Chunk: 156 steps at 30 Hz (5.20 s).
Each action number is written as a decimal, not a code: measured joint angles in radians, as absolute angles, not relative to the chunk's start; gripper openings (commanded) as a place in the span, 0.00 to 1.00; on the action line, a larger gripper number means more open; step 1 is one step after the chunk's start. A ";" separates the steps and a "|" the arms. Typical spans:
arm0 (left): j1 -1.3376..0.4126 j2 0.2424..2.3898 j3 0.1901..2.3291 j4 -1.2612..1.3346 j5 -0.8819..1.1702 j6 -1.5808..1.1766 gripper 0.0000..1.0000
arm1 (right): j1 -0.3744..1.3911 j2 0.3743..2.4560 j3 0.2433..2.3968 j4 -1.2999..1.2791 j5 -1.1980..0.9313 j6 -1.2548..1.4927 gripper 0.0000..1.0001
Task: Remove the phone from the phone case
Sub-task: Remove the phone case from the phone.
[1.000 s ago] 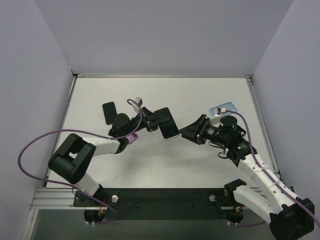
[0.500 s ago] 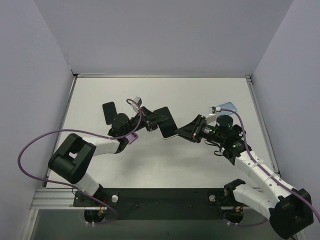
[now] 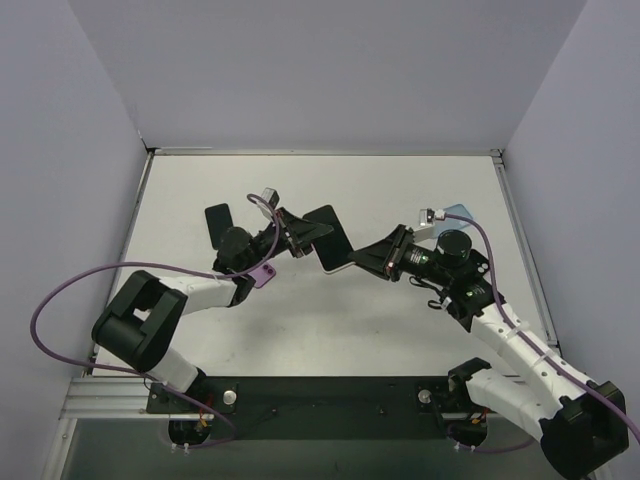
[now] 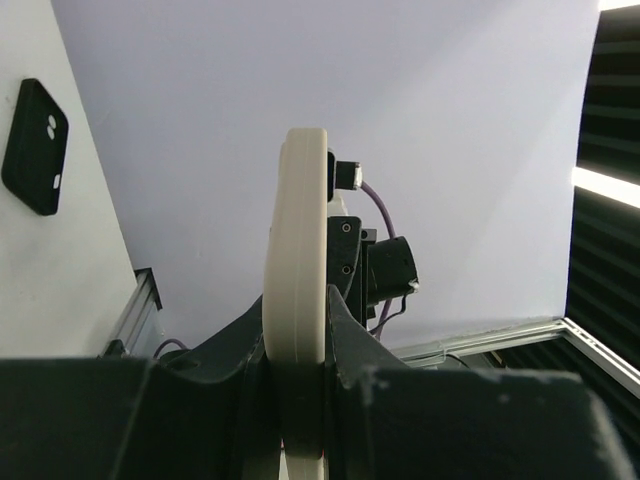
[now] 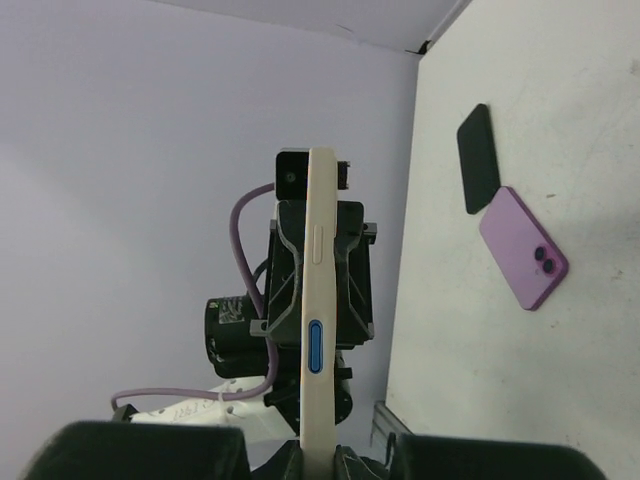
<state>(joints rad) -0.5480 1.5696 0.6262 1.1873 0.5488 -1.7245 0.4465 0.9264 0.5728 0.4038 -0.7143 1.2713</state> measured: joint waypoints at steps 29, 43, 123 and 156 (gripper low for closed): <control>-0.503 1.479 0.645 1.136 0.313 -1.807 0.00 | 0.470 1.345 0.499 1.345 -0.638 1.960 0.00; -0.478 1.407 0.799 1.121 0.252 -1.774 0.00 | 0.545 1.402 0.701 1.434 -0.488 1.998 0.00; -0.477 1.406 0.725 1.065 0.275 -1.820 0.71 | 0.524 1.289 0.958 0.507 -0.601 1.235 0.00; -0.609 1.290 0.431 0.782 0.494 -1.535 0.92 | 0.914 1.192 1.016 -0.567 0.251 0.557 0.00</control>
<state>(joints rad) -0.6094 1.2903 0.4313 0.7822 0.4942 -1.5349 0.9142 1.1915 1.0164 -0.5667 0.2512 0.5571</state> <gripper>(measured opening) 0.920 0.103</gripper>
